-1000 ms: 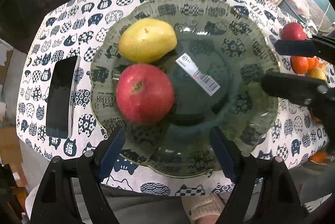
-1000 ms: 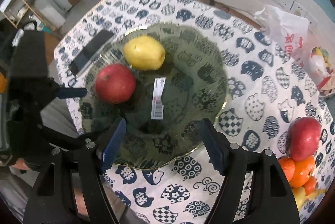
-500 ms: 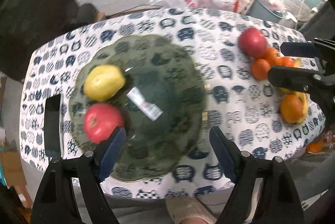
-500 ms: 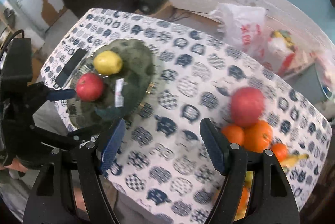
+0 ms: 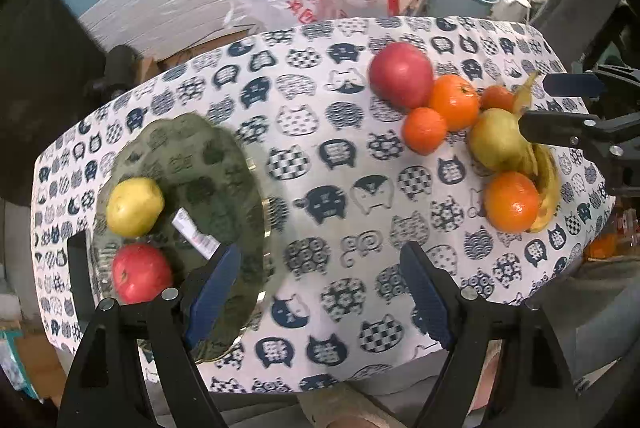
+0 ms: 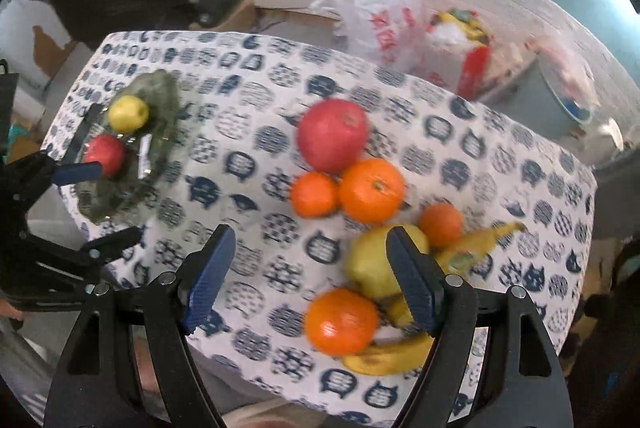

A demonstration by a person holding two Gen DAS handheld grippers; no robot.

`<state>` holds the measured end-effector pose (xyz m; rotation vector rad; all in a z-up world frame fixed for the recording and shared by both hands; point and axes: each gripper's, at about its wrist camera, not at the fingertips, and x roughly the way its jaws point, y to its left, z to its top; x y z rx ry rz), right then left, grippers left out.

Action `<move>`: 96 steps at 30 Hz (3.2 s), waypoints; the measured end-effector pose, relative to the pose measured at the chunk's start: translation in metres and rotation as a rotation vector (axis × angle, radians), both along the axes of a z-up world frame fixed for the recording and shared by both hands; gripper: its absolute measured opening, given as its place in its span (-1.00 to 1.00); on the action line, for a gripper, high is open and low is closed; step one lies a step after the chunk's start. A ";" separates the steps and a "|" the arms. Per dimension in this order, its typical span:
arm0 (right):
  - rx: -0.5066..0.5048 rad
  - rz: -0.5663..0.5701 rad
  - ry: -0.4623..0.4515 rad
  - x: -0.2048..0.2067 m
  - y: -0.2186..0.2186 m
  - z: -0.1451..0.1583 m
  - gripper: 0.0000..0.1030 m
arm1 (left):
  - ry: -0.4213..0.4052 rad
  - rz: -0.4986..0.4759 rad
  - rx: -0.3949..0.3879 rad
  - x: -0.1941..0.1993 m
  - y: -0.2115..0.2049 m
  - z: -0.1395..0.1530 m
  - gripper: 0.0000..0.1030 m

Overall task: Organize fruits
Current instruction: 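Move both grippers back toward the fruit pile, then grasp the large pear with the right gripper while the left gripper grasps an orange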

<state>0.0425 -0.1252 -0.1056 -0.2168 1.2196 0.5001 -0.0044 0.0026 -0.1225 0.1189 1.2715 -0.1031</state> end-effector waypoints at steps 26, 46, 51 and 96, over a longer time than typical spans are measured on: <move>-0.057 -0.031 0.126 0.034 -0.045 -0.093 0.52 | 0.123 -0.010 -0.031 0.054 -0.037 -0.059 0.63; -0.055 -0.006 0.128 0.033 -0.040 -0.116 0.55 | 0.145 -0.001 -0.079 0.094 -0.059 -0.083 0.63; -0.018 -0.020 0.106 0.029 -0.046 -0.097 0.37 | 0.143 -0.018 -0.092 0.101 -0.069 -0.087 0.67; -0.001 -0.025 0.125 0.029 -0.051 -0.110 0.42 | 0.126 -0.105 -0.102 0.100 -0.094 -0.093 -0.09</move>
